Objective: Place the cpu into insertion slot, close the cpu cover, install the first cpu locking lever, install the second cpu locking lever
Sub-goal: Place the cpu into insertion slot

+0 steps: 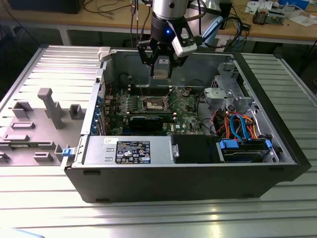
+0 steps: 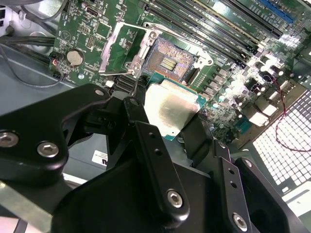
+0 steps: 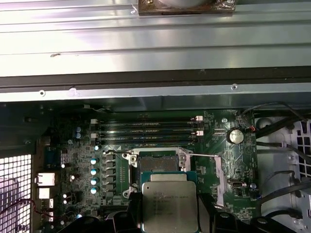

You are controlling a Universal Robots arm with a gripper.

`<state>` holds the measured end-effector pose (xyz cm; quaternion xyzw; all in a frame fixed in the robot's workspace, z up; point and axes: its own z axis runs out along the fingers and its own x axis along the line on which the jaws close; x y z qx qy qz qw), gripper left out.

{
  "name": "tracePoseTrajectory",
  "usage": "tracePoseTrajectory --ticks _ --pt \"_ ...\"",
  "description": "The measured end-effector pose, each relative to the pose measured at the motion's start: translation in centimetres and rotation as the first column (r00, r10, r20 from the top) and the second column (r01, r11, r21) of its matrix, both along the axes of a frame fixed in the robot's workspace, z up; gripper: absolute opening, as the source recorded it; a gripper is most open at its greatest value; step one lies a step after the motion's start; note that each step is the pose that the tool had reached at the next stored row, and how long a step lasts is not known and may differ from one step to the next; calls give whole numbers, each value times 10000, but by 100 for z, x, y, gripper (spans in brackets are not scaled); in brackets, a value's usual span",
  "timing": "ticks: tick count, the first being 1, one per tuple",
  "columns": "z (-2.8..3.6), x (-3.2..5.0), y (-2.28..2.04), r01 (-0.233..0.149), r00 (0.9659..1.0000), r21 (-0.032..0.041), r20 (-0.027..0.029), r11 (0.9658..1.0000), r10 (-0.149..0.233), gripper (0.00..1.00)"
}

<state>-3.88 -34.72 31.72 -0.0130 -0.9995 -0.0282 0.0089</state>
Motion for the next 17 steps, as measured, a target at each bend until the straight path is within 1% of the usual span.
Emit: tracePoseTrajectory --ticks 17 --pt "-36 -1 0 0 10000 0 0 10000 0 55"
